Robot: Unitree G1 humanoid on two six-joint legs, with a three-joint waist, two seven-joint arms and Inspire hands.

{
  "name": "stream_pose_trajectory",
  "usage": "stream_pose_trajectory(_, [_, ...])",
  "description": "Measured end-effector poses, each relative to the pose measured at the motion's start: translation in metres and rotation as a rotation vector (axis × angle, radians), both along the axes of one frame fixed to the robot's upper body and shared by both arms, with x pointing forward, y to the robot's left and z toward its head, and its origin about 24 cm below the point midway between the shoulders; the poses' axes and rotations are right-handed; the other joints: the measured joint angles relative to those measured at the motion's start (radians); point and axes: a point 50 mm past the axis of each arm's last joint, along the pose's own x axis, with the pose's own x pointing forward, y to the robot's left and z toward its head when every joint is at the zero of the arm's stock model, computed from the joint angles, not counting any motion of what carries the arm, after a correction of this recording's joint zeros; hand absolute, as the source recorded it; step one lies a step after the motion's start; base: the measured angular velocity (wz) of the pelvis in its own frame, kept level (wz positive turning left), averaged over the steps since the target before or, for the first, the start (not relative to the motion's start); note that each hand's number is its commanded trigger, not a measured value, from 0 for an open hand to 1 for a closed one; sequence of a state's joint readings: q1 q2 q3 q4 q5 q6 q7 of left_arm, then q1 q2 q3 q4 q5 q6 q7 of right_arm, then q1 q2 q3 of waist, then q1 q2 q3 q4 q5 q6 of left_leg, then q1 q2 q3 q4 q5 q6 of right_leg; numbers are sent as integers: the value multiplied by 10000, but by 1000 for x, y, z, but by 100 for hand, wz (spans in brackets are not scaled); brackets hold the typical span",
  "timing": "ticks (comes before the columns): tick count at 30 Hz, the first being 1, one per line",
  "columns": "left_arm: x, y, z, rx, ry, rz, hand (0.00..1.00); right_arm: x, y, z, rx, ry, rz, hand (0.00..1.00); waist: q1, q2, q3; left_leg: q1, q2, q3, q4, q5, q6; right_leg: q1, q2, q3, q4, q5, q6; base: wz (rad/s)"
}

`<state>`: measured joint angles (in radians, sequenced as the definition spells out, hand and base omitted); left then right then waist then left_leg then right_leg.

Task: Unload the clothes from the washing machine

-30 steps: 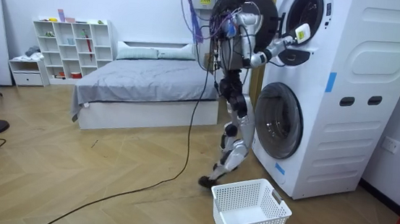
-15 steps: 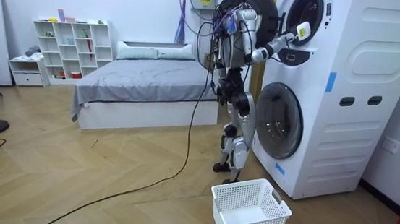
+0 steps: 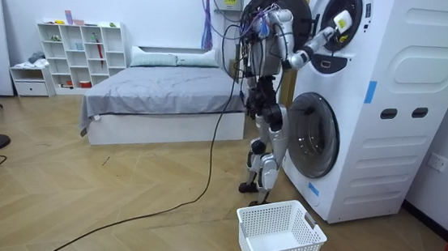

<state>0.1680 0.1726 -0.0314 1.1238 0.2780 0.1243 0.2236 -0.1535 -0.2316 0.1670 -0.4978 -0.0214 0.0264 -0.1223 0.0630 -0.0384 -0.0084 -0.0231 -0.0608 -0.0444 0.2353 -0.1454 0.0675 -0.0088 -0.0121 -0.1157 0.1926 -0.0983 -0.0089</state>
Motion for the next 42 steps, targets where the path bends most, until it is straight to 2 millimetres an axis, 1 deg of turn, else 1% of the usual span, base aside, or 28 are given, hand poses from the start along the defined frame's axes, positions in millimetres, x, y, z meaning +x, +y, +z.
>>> stream_pose_trajectory(2, [-10,2,0,28,200,219,0,0,-6,12,-81,-709,-591,0,18,-52,10,216,16,-3,-177,-17,16,250,12,-50,-210,-26,-1,8])
stream_pose_trajectory(3, [-12,2,0,35,229,290,0,0,-9,14,-116,-787,-714,0,19,-64,13,225,19,-3,-200,-24,25,287,10,-85,-249,-27,1,11])
stream_pose_trajectory(5, [-17,5,1,97,260,610,0,0,-13,17,-541,-1047,-1054,0,9,-155,47,241,-3,-37,-341,-1,68,281,-4,-107,-254,-54,-29,8])
stream_pose_trajectory(7, [-17,8,1,157,201,822,0,-1,-15,21,-883,-1312,-1245,0,-12,-273,63,247,-27,-141,-410,-7,97,275,-17,-149,-259,-83,-73,7])
stream_pose_trajectory(9, [-18,10,2,204,172,992,0,-2,-16,22,-964,-1413,-1192,0,-61,-343,55,316,-32,-154,-522,-20,116,303,-28,-186,-252,-139,-77,2])
stream_pose_trajectory(12, [-14,12,3,270,107,1137,0,-2,-15,22,-796,-1341,-966,0,-182,-466,103,365,-35,-185,-514,-65,130,386,-33,-237,-258,-160,-72,2])
stream_pose_trajectory(13, [-11,13,3,290,36,1127,0,-2,-16,22,-754,-1246,-962,0,-277,-539,126,366,-45,-225,-479,-75,136,418,-42,-229,-258,-168,-68,6])
stream_pose_trajectory(15, [-10,13,3,304,21,1136,0,0,-17,20,-639,-985,-970,0,-308,-617,106,368,-48,-229,-441,-94,134,431,-42,-235,-253,-184,-49,2])
stream_pose_trajectory(16, [-10,13,3,300,55,1124,0,2,-19,18,-593,-811,-1066,0,-311,-682,83,357,-55,-248,-375,-118,133,451,-43,-258,-245,-192,-39,4])
stream_pose_trajectory(17, [-10,12,3,274,87,1120,0,3,-21,18,-559,-710,-1161,0,-285,-707,95,319,-74,-298,-287,-161,141,458,-42,-259,-243,-211,-11,5])
stream_pose_trajectory(19, [-10,10,3,253,142,976,0,5,-22,19,-596,-625,-1234,0,-302,-709,98,306,-117,-369,-268,-173,126,447,-74,-268,-241,-264,79,6])
stream_pose_trajectory(23, [-16,13,3,215,507,887,0,8,-25,21,-948,-518,-1434,0,-328,-714,93,279,-174,-422,-262,-147,137,395,-172,-439,-226,-296,134,5])
stream_pose_trajectory(24, [-16,15,4,197,492,984,0,9,-27,22,-1176,-483,-1414,0,-331,-711,84,235,-181,-422,-250,-143,141,345,-197,-494,-193,-293,139,0])
stream_pose_trajectory(25, [-14,15,5,180,478,957,0,9,-29,23,-1341,-401,-1411,0,-330,-752,53,194,-187,-423,-238,-138,143,306,-200,-493,-177,-292,140,0])
stream_pose_trajectory(27, [-11,18,6,190,429,993,0,11,-30,24,-1589,-232,-1100,0,-347,-759,46,169,-195,-424,-228,-116,150,295,-200,-484,-179,-248,127,0])
stream_pose_trajectory(30, [-10,20,7,278,495,1012,0,17,-29,24,-1496,89,-541,0,-421,-797,52,215,-185,-408,-241,-88,141,314,-196,-473,-153,-238,121,-4])
stream_pose_trajectory(31, [-10,22,8,338,549,1014,0,21,-31,23,-1651,303,-332,0,-421,-887,75,281,-183,-385,-300,-50,123,306,-205,-460,-92,-245,110,-5])
stream_pose_trajectory(32, [-10,25,9,403,642,907,0,27,-33,20,-2095,647,-145,0,-398,-916,84,297,-178,-392,-302,-33,100,303,-200,-464,-72,-249,102,-5])
stream_pose_trajectory(33, [-8,28,10,462,631,871,0,31,-35,19,-2452,944,-42,0,-362,-1024,104,296,-173,-405,-301,-24,88,293,-197,-478,-64,-244,94,0])
stream_pose_trajectory(34, [-2,35,13,657,562,788,0,40,-43,16,-3140,1623,42,0,-234,-1219,92,250,-168,-438,-300,-8,60,262,-177,-500,-72,-222,56,10])
stream_pose_trajectory(35, [4,41,15,865,523,649,0,48,-51,13,-3684,2281,-7,0,-35,-1444,116,208,-181,-492,-280,6,36,256,-139,-496,-91,-214,27,12])
stream_pose_trajectory(36, [6,42,16,929,515,614,0,52,-55,11,-3846,2600,-41,0,80,-1525,107,185,-184,-514,-259,10,28,261,-120,-496,-116,-204,7,13])
stream_pose_trajectory(37, [8,42,16,949,521,572,0,61,-62,5,-4032,3260,-218,0,286,-1578,99,155,-181,-603,-152,5,16,323,-69,-489,-255,-152,-5,20])
stream_pose_trajectory(38, [8,41,16,919,541,501,0,67,-69,-3,-4228,3858,-436,0,421,-1577,99,155,-179,-720,-113,-8,27,390,-71,-497,-343,-118,6,27])
stream_pose_trajectory(39, [7,41,16,920,571,488,0,68,-71,-5,-4517,3940,-653,0,470,-1569,99,165,-198,-770,-113,-10,31,436,-73,-511,-395,-113,10,22])
stream_pose_trajectory(40, [1,42,16,960,772,555,0,67,-71,-4,-4698,3925,-731,0,493,-1533,84,183,-218,-791,-112,-19,47,459,-82,-530,-397,-117,21,8])
stream_pose_trajectory(41, [-3,43,16,1009,964,634,0,67,-70,-5,-4893,3995,-627,0,470,-1511,92,188,-223,-791,-112,-21,50,472,-84,-530,-398,-123,32,0])
stream_pose_trajectory(42, [-4,44,16,1065,1018,653,0,67,-70,-5,-5053,4061,-507,0,461,-1504,95,187,-223,-791,-110,-20,50,497,-81,-527,-399,-119,36,0])
